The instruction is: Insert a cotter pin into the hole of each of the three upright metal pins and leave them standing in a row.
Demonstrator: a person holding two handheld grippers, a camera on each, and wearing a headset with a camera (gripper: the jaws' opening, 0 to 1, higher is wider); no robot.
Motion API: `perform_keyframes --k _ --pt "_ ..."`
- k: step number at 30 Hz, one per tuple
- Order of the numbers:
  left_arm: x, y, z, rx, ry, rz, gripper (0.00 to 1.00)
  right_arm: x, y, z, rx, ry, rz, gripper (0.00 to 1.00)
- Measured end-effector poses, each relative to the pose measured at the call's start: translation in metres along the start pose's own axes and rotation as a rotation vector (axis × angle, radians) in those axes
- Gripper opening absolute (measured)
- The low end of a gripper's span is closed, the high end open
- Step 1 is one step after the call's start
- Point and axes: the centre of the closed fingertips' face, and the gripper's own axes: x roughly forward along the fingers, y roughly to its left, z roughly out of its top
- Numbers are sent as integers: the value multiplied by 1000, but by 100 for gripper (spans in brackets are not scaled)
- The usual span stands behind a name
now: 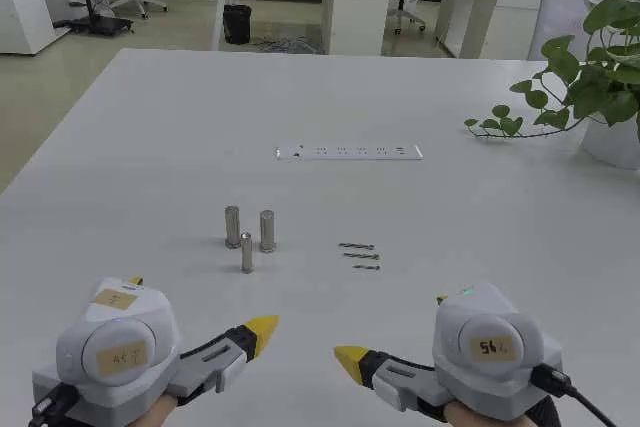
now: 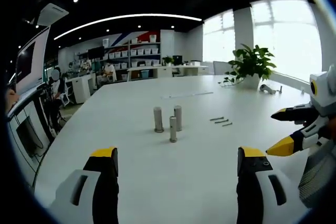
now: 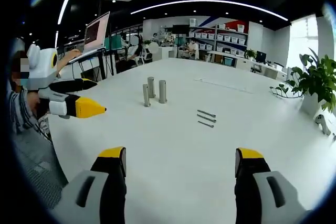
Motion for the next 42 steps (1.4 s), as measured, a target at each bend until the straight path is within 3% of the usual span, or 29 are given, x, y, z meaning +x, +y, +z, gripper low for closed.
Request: perform_keyframes --k 42 --pt "0 1 1 -6 -2 0 88 1 2 -1 -1 6 9 84"
